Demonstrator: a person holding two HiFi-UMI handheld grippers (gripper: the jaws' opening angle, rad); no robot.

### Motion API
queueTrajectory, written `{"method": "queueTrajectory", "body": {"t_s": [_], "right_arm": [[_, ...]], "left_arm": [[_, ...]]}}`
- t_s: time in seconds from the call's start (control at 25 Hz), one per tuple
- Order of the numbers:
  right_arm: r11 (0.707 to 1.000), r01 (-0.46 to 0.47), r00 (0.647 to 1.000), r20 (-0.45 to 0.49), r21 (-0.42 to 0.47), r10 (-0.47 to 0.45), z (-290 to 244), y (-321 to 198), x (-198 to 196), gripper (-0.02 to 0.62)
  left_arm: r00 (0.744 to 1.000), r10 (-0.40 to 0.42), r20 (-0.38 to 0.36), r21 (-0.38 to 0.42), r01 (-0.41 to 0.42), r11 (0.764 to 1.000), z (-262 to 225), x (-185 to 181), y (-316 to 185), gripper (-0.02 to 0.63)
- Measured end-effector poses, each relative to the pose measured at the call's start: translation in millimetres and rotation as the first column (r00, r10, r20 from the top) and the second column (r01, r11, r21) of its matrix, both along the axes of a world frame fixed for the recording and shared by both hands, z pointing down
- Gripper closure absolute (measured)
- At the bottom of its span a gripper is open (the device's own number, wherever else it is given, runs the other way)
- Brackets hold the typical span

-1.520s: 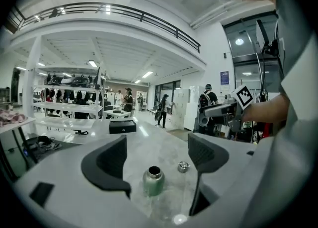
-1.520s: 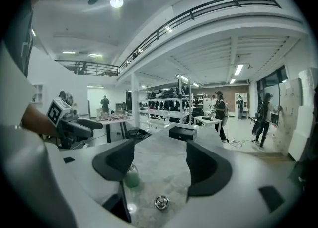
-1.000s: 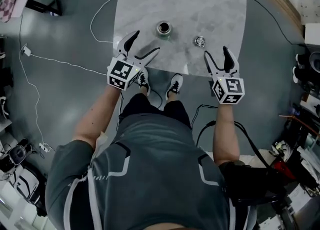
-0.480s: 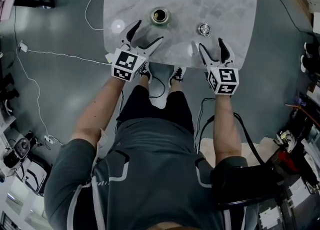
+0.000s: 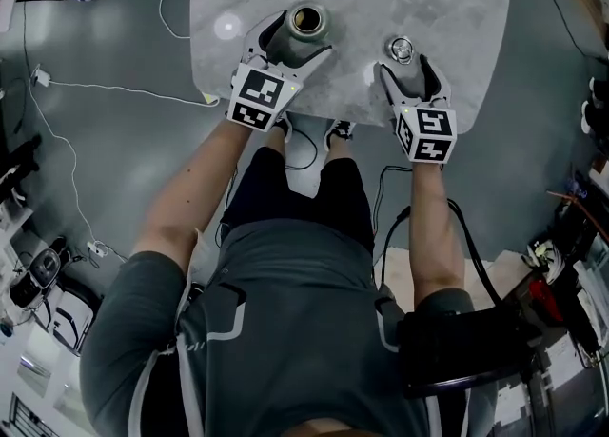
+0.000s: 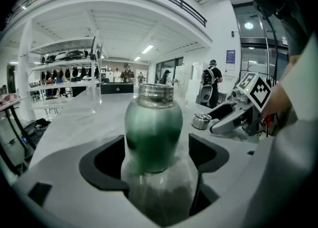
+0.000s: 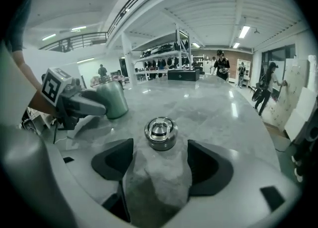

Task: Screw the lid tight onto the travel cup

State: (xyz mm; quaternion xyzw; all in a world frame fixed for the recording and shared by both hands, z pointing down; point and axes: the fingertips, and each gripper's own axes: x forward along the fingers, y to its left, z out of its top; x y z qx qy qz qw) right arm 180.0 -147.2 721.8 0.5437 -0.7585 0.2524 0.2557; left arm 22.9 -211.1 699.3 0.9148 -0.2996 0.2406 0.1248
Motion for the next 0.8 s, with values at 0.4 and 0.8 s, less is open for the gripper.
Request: {"method": "queueTrajectory", "body": {"t_s": [0.4, 0.8], "right_arm": [[0.999, 0.020, 0.999, -0.043, -0.044, -0.022, -6.4, -23.8, 3.8, 0.265], [0.998, 0.024, 0.999, -0.023, -0.054, -0.025, -3.8, -38.8, -0.1, 0.268]], "left_arm": [[1.000, 0.004, 0.021, 0.025, -0.004, 1.000, -2.1, 20.4, -18.3, 0.213], [0.996, 0.091, -0.009, 0.064, -0.090, 0.994, -8.6, 41.5, -25.5, 0.190]]}}
